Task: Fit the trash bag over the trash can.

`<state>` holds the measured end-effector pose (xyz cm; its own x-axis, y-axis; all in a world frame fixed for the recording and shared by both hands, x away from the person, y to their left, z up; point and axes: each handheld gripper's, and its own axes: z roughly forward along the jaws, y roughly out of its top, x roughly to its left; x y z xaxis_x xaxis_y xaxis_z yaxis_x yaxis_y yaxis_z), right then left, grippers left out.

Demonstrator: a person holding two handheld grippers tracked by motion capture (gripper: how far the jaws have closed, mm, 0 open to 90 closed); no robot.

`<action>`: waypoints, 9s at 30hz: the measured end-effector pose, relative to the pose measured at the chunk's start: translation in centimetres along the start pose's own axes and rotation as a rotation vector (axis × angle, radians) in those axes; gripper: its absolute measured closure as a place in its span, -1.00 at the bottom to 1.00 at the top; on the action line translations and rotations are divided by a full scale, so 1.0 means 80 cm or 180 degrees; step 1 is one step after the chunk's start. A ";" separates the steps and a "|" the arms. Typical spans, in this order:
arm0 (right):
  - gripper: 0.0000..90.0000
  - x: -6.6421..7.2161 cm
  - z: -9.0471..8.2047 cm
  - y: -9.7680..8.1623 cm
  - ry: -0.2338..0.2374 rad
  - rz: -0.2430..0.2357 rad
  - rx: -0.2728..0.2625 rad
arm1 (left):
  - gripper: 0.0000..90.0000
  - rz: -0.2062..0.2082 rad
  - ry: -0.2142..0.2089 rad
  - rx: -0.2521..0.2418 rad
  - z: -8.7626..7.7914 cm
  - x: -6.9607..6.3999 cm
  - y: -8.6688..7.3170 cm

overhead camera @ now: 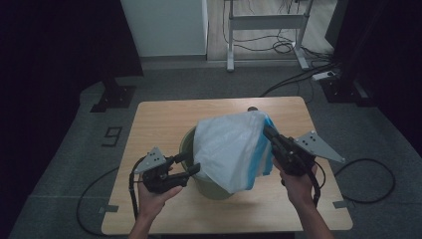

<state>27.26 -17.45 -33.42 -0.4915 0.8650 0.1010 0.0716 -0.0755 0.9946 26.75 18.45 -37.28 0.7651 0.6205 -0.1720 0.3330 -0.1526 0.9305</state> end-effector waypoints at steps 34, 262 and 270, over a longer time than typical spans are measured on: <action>0.98 0.029 0.028 -0.013 0.0267 0.0040 0.0118 | 0.25 0.0307 -0.0178 0.0315 0.037 -0.016 0.050; 0.98 -0.013 -0.055 -0.076 0.0299 -0.0154 0.0526 | -0.15 0.0061 -0.0062 0.0032 0.002 0.043 0.064; 0.98 -0.013 -0.057 -0.077 0.0314 -0.0158 0.0507 | 0.74 0.0168 0.0072 0.0063 0.018 0.038 0.067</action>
<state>23.34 -20.15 -39.53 -0.5800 0.8123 0.0617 0.1779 0.0523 0.9827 31.65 18.42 -33.30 0.7694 0.6283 -0.1153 0.3035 -0.2007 0.9314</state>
